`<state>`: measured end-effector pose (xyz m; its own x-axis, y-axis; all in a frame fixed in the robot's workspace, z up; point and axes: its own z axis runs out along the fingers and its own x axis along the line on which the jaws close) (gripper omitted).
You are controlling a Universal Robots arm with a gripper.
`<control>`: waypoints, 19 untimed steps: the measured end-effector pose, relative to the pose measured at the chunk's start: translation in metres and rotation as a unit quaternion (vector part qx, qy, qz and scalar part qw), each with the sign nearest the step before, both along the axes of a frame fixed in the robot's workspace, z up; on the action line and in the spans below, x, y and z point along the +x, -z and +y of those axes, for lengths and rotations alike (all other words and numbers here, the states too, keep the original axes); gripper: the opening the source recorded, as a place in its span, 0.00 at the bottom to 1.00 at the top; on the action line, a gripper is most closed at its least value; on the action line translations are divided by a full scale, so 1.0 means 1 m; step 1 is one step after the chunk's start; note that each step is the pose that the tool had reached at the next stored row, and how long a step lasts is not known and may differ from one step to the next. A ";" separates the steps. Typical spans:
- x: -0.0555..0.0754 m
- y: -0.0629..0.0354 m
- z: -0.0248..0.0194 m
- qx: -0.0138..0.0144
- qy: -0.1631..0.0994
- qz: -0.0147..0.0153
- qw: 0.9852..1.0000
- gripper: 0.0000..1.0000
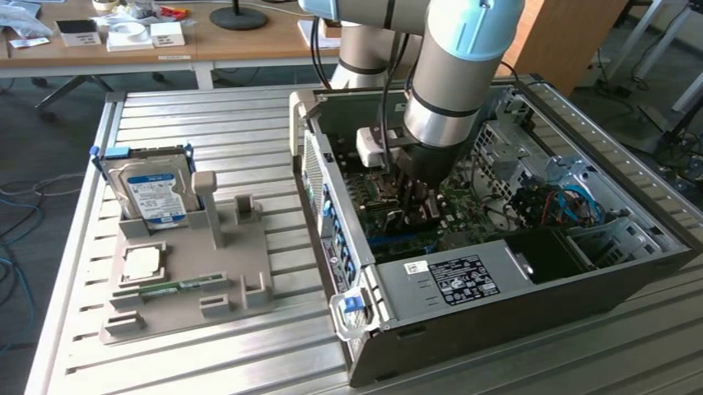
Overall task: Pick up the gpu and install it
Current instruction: 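Insert the gpu into the slot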
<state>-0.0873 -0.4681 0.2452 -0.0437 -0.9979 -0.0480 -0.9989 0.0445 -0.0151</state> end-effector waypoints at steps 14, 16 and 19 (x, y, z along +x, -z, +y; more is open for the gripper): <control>0.000 0.0044 0.0000 0.001 0.000 0.000 1.000 0.27; 0.000 0.0052 0.0000 0.000 0.000 0.000 1.000 0.27; 0.000 0.0055 0.0000 0.001 0.000 0.000 1.000 0.27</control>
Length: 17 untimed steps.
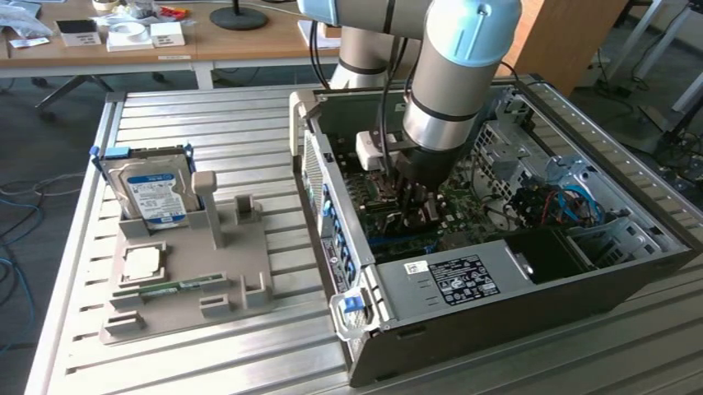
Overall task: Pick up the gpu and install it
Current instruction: 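Insert the gpu into the slot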
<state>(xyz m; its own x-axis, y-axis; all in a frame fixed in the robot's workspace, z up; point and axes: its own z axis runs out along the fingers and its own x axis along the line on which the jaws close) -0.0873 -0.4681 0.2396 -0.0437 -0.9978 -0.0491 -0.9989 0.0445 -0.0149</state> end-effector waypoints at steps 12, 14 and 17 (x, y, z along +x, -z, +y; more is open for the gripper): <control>0.000 0.0008 0.0000 0.000 0.000 0.000 1.000 0.27; 0.000 0.0013 0.0002 0.001 0.000 0.000 1.000 0.28; 0.000 0.0009 0.0001 0.000 0.000 0.000 1.000 0.34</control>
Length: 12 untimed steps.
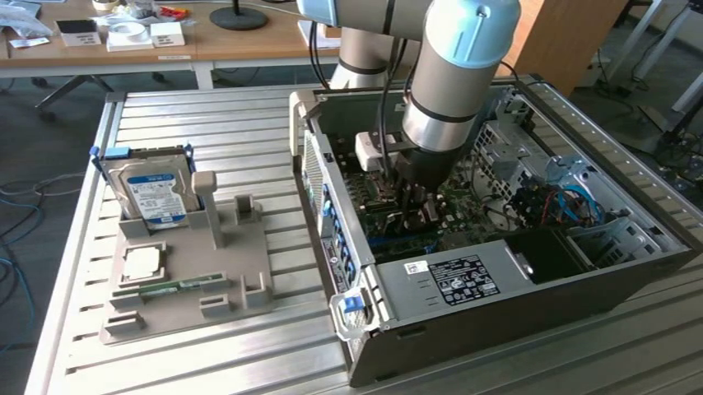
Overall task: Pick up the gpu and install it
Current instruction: 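Insert the gpu into the slot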
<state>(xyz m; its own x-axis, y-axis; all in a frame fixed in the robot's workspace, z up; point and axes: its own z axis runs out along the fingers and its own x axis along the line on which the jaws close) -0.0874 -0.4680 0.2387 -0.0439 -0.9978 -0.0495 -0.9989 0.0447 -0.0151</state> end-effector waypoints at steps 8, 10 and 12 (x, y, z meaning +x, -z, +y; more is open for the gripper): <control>0.000 -0.0099 0.0002 0.000 0.000 0.000 1.000 0.34; 0.000 -0.0130 0.0006 0.000 0.000 0.000 1.000 0.34; 0.000 -0.0140 0.0008 0.000 0.000 0.000 1.000 0.34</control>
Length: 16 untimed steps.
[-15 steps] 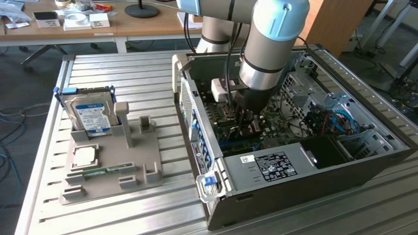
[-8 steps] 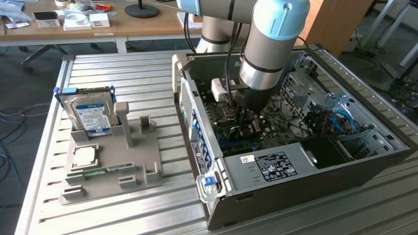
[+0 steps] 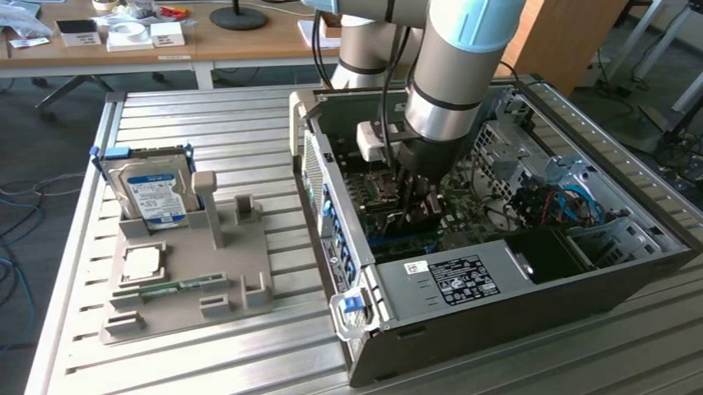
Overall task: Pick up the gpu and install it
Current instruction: 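Insert the gpu into the slot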
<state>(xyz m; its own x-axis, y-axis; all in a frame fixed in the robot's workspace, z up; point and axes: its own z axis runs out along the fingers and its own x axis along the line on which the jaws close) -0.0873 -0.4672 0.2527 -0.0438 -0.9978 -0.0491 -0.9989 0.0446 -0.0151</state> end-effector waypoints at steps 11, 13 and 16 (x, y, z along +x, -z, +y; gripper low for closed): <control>0.000 -0.0001 0.0000 0.000 0.000 0.000 1.000 0.34; 0.000 -0.0001 0.0000 0.000 0.000 0.000 1.000 0.33; 0.000 -0.0002 0.0000 0.000 0.000 0.000 1.000 0.27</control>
